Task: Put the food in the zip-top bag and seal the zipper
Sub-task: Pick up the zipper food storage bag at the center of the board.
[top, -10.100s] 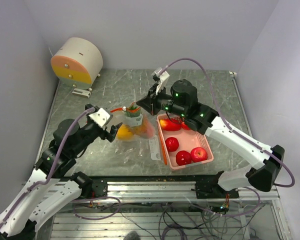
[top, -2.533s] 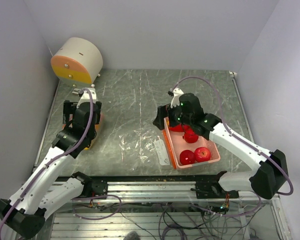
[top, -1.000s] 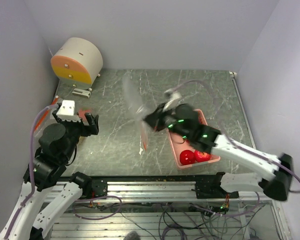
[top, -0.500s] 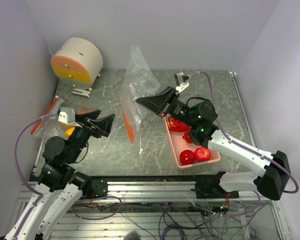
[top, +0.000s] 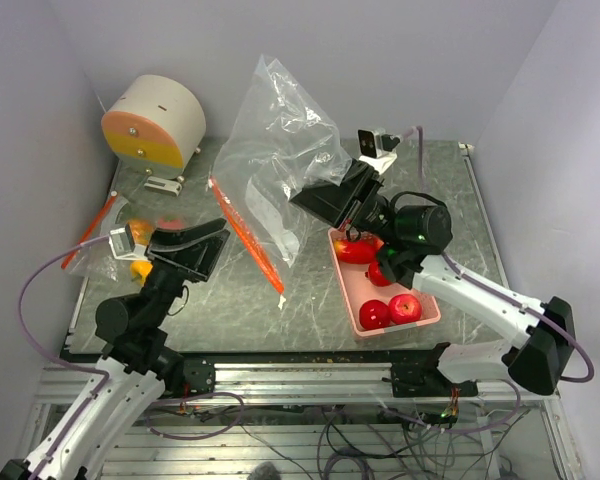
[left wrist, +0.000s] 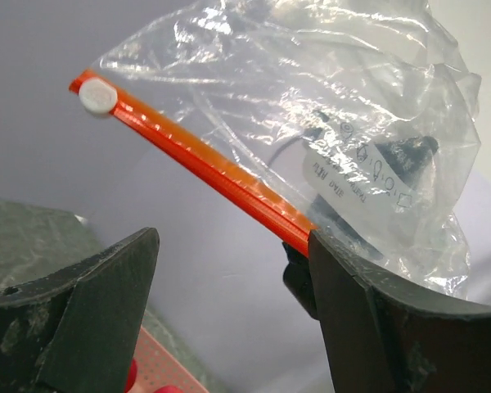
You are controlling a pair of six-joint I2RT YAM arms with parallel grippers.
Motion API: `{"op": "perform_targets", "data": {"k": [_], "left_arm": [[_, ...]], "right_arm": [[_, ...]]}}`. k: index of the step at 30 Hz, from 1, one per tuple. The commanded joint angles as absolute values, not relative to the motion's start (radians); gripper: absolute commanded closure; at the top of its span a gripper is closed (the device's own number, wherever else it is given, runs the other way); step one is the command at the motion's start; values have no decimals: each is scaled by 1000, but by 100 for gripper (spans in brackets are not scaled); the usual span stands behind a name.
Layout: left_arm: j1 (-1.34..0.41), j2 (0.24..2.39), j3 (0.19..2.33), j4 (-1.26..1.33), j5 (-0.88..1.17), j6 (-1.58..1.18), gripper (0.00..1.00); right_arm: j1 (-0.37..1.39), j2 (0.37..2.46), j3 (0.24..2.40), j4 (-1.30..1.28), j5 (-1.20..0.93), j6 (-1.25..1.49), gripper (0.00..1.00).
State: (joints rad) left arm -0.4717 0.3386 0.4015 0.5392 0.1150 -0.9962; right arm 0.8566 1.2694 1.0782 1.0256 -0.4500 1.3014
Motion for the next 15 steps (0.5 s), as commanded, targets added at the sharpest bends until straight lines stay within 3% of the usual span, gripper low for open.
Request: {"op": "perform_targets", "data": {"k": [1, 8, 15], "left_arm": [[-465, 393, 375, 772, 164, -1120, 17], [-465, 482, 377, 921, 242, -1144, 25], [-465, 457, 328, 959, 248, -1143, 24]], "right_arm": [[851, 1307, 1112, 1162, -489, 1400, 100], [853, 1364, 1126, 1247, -501, 1476, 100], [852, 1339, 1129, 1207, -470, 1425, 100]]}}
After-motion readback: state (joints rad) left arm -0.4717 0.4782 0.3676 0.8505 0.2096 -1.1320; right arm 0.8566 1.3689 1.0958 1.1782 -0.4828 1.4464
